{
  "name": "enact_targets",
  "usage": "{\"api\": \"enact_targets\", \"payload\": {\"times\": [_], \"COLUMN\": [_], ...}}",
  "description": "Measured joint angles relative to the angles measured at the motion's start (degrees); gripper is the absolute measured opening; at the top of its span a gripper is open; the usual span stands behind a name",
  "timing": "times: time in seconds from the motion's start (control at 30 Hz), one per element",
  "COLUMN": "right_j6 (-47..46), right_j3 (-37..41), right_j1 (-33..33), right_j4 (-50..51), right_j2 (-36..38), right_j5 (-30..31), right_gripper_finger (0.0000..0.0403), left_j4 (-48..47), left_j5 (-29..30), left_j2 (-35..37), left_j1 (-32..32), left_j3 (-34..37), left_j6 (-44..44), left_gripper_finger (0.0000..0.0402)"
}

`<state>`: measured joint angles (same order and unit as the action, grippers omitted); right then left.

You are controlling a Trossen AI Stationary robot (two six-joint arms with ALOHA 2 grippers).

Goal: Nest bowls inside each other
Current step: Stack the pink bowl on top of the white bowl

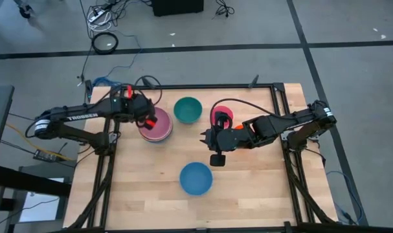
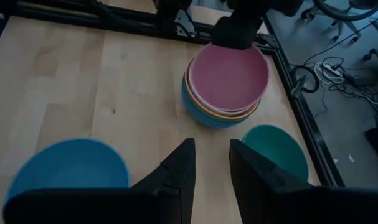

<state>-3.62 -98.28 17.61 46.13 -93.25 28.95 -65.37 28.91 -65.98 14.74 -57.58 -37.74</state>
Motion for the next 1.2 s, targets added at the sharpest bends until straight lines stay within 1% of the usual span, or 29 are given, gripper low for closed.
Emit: {"api": "enact_targets", "payload": {"times": [0.17,0.33,0.6,0.77,0.87,0.97,1.2], "right_j6": [-0.4,-0.4,-0.4,-0.4,-0.4,-0.4,-0.7], "right_j3": [0.0,0.0,0.0,0.0,0.0,0.0,0.0], "right_j1": [-0.3,-0.8,-1.3,-1.3,-1.5,-1.6,-1.6], "right_j4": [0.0,0.1,0.1,0.2,0.1,0.1,0.1], "right_j2": [0.0,0.0,0.0,0.0,0.0,0.0,0.0], "right_j5": [0.0,0.0,0.0,0.0,0.0,0.0,0.0], "right_gripper_finger": [0.0087,0.0087,0.0087,0.0087,0.0087,0.0087,0.0087], "left_j4": [0.0,0.0,-0.3,1.3,1.3,1.4,3.3], "left_j5": [-0.3,-0.3,-0.1,-0.1,-0.6,-0.7,-1.2], "left_j2": [0.0,0.0,0.0,2.1,2.1,2.2,1.5], "left_j1": [1.0,1.0,2.7,2.2,2.1,2.7,2.8], "left_j3": [0.0,0.0,-0.1,-4.9,-6.7,-6.4,-1.9], "left_j6": [0.0,0.3,3.1,5.0,7.1,7.5,6.0], "left_gripper_finger": [0.0127,0.0149,0.0152,0.0152,0.0152,0.0152,0.0152]}}
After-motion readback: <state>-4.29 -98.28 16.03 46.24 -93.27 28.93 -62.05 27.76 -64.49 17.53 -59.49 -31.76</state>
